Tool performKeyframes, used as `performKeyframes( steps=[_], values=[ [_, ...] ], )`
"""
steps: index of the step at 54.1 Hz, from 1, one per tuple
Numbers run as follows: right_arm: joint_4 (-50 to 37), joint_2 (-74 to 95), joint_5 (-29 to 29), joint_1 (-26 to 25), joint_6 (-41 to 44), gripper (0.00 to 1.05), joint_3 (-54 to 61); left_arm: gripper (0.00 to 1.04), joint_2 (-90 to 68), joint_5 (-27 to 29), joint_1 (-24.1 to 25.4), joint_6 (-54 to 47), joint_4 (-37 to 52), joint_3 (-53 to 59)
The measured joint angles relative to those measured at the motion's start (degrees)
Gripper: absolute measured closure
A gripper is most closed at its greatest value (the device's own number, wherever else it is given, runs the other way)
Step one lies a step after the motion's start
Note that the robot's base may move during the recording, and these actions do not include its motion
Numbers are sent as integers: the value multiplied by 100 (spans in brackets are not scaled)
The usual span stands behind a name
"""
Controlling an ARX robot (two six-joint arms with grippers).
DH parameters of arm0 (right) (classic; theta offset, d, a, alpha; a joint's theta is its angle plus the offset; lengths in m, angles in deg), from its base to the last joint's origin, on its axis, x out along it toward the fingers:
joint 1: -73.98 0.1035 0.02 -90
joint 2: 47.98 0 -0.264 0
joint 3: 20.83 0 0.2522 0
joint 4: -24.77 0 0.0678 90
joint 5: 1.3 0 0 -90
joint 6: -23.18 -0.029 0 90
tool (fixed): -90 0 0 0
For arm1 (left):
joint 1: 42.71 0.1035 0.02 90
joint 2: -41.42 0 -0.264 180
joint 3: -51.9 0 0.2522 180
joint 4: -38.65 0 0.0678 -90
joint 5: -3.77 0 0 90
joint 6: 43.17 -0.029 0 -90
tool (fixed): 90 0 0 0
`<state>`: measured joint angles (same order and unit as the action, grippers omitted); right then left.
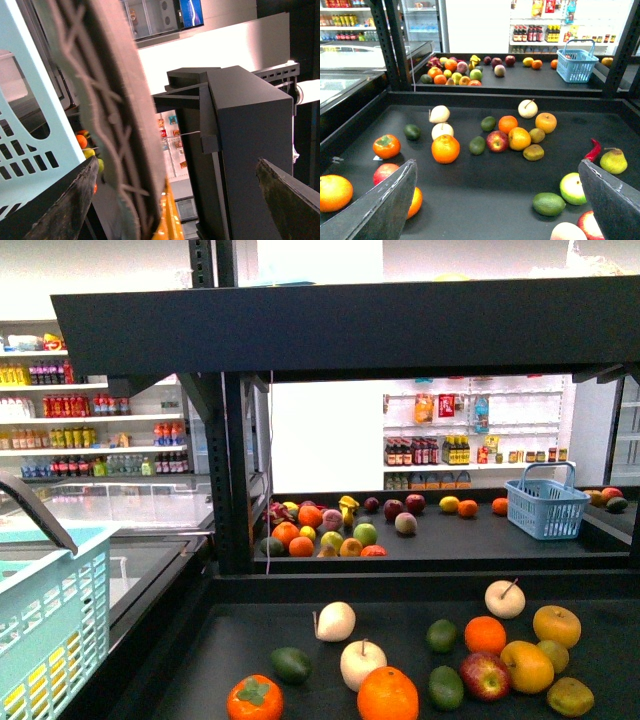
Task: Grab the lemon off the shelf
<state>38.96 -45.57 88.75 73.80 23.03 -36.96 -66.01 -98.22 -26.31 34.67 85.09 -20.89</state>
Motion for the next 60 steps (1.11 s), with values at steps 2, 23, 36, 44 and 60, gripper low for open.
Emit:
performKeyframes(
  steps=[2,23,36,44,60],
  values=[
    [0,0,0,-2,2,8,0,8,59,-4,0,-26,-35,4],
    [0,0,0,-2,0,8,0,8,1176,-133,-7,-511,-1113,531],
    [0,-2,0,0,2,8,0,8,1305,74,66,-874,-1633,640],
    [0,-2,0,-2,2,8,0,8,1307,90,57,-957,-1718,673],
    [0,0,0,0,0,8,0,8,2378,138,262,-2223,-3241,778]
  ],
)
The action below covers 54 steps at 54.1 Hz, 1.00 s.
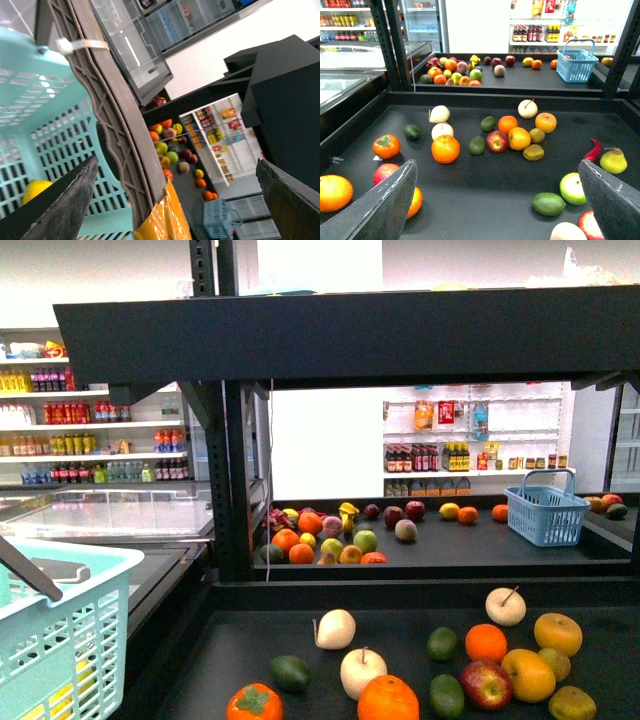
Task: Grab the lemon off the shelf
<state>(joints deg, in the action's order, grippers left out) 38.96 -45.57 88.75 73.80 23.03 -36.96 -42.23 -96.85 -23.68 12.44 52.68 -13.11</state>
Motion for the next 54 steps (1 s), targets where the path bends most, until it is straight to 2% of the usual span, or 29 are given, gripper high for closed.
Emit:
performKeyframes(
  steps=[6,10,14,18,21,24,31,38,42,54],
  values=[
    [0,-2,-2,-2,2,8,0,8,938,452,129,-1327,-1224,275],
    [0,-2,0,-2,2,8,0,8,1572,702,46,-2076,-1580,485],
    [0,-2,0,-2,0,8,0,8,2299,1047,-267,-2747,-1825,675],
    [0,-2,-2,-2,0,8,0,8,3036,1451,-789,-3342,-1858,911],
    [0,-2,-2,0,0,8,2,22,3917,1093,-1469,-4339,-2118,1338],
    [0,0,0,-2,0,8,4,33,4540,979,-1810,-4861,-2253,1829],
    [0,-2,-7,-2,0,8,9,56,5646,1082,-1886,-5313,-2323,2872],
    [0,-4,13,0,2,8,9,81,6026,1062,-1893,-5440,-2151,3440],
    [0,-4,0,0,0,8,11,101,6242,1060,-1893,-5471,-2063,3751],
    [0,-4,4,0,2,8,11,103,6625,1062,-1893,-5497,-1989,4210]
  ],
)
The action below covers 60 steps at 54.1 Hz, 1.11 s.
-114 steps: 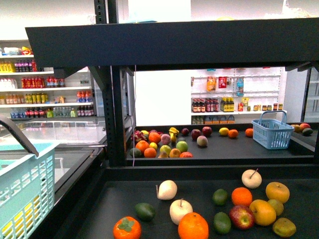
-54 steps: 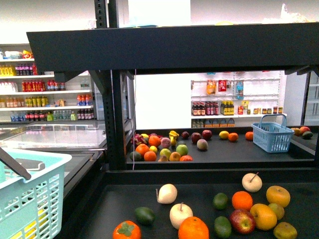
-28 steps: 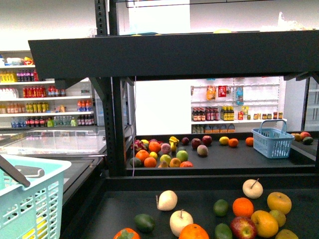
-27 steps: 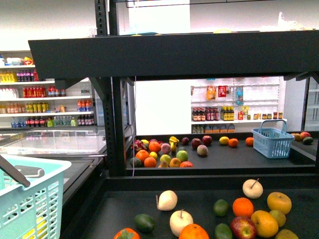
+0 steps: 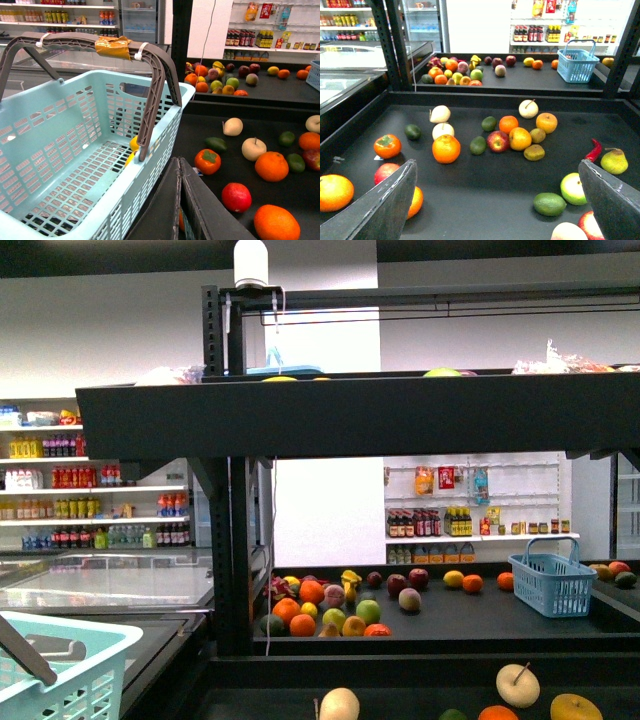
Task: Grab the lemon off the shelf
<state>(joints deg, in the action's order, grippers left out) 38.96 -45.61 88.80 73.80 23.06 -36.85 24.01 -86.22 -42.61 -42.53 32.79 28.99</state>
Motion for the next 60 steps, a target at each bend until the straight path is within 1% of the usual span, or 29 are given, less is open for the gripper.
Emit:
performKeyframes(
  steps=[16,21,30,36,40,42,54,55,60],
  values=[
    [0,0,-2,0,-2,8,0,103,566,-2,0,0,-44,466],
    [0,-2,0,0,0,8,0,103,1237,-2,0,-2,-761,551],
    [0,-4,7,0,0,8,0,103,1471,0,0,-2,-802,595],
    [0,-7,7,0,-2,8,0,102,1685,7,0,-2,-804,837],
    [0,-7,9,0,0,8,0,81,1705,0,0,-2,-802,839],
    [0,-7,7,0,-2,8,0,72,1705,-2,0,-2,-802,839],
    [0,-7,7,0,0,8,0,29,1705,0,0,-2,-802,839],
    [0,-7,7,0,-2,8,0,27,1705,0,0,-2,-802,839],
    [0,-7,7,0,0,8,0,10,1705,0,0,-2,-802,839]
  ],
)
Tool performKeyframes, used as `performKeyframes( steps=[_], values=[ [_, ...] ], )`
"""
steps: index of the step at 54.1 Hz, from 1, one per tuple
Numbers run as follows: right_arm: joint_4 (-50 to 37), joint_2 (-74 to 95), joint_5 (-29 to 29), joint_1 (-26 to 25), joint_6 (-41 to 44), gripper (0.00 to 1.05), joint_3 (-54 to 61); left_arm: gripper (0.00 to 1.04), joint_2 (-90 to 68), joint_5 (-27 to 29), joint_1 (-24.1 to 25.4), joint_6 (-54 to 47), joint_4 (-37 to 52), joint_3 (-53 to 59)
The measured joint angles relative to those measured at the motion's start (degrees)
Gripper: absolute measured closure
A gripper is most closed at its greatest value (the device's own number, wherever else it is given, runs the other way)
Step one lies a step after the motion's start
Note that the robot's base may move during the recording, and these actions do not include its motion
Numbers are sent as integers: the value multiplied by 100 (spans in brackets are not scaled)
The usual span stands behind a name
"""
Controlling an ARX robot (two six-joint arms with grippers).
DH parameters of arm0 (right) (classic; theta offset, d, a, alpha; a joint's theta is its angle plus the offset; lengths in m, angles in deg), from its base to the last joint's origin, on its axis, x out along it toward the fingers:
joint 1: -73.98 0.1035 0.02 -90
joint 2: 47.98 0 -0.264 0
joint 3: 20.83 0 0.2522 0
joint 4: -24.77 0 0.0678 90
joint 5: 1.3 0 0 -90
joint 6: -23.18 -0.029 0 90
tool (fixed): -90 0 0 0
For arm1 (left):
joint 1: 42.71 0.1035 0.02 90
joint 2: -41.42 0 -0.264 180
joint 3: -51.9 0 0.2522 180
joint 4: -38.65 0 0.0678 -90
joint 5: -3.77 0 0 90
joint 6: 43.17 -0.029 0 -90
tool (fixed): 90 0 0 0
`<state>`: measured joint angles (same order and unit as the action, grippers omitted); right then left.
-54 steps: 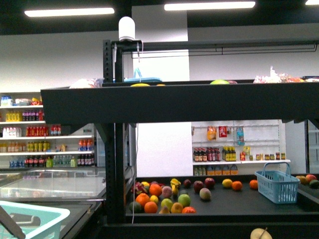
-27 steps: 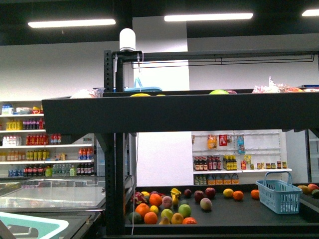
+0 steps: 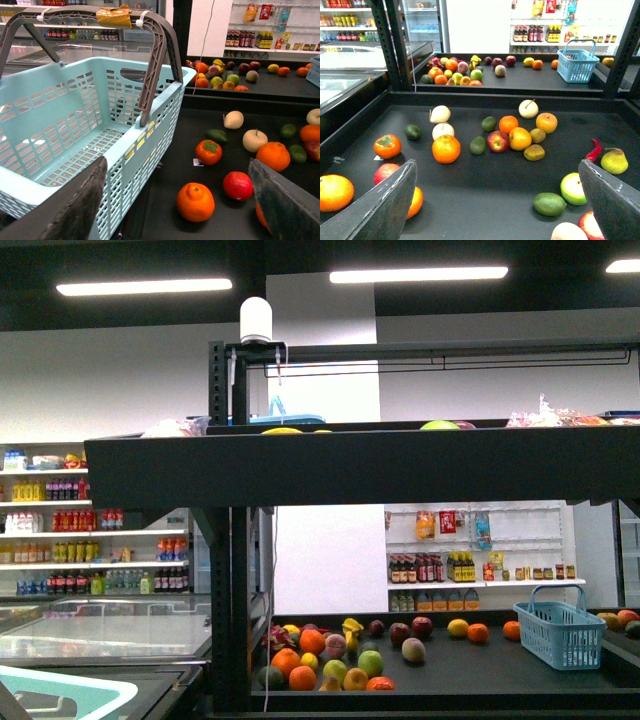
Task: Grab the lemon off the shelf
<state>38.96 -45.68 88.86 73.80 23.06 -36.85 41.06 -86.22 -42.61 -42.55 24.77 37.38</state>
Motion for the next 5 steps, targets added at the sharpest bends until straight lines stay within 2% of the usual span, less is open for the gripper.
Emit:
performKeyframes(
  steps=[2,5],
  values=[
    [0,0,0,0,0,8,0,6,0,0,0,-13,0,0],
    [0,0,0,0,-2,8,0,8,0,0,0,-11,0,0]
  ],
)
